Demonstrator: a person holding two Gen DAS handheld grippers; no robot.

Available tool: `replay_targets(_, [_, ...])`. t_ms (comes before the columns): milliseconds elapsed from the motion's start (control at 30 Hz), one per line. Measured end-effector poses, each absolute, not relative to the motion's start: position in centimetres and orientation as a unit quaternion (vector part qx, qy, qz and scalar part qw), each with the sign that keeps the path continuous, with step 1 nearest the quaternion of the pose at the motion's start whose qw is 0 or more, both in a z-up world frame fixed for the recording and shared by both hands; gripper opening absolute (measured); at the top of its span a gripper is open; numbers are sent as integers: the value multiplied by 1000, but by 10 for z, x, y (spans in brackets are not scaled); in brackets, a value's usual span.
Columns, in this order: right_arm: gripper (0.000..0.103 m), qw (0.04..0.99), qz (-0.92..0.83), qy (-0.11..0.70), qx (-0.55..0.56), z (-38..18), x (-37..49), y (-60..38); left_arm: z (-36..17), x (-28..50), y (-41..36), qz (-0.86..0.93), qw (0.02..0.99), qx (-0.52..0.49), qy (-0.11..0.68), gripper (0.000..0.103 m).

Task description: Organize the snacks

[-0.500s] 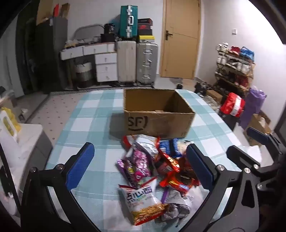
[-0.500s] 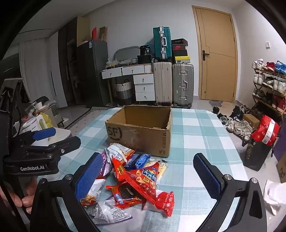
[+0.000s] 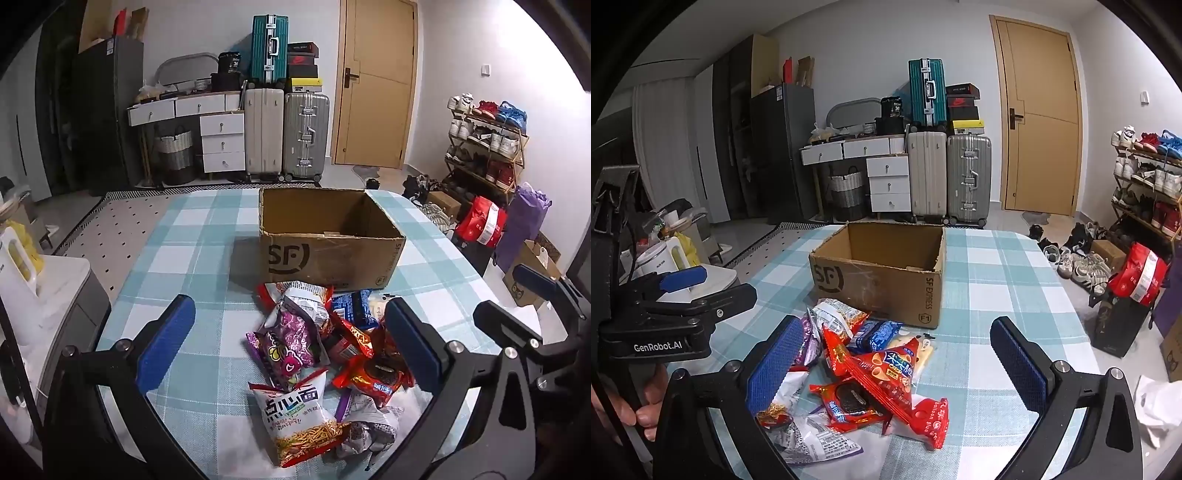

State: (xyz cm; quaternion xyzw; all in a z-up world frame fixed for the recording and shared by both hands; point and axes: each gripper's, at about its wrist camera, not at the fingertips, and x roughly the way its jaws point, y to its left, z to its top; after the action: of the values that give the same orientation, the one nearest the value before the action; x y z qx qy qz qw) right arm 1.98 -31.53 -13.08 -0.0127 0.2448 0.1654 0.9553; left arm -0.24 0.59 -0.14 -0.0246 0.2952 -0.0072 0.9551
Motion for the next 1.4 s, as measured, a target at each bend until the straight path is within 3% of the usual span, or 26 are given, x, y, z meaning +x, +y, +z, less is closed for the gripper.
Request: replay_targets(1400, [103,956,166,241,-9,-127,19,-318,-5,-6,2,-13,952,-26,304,102])
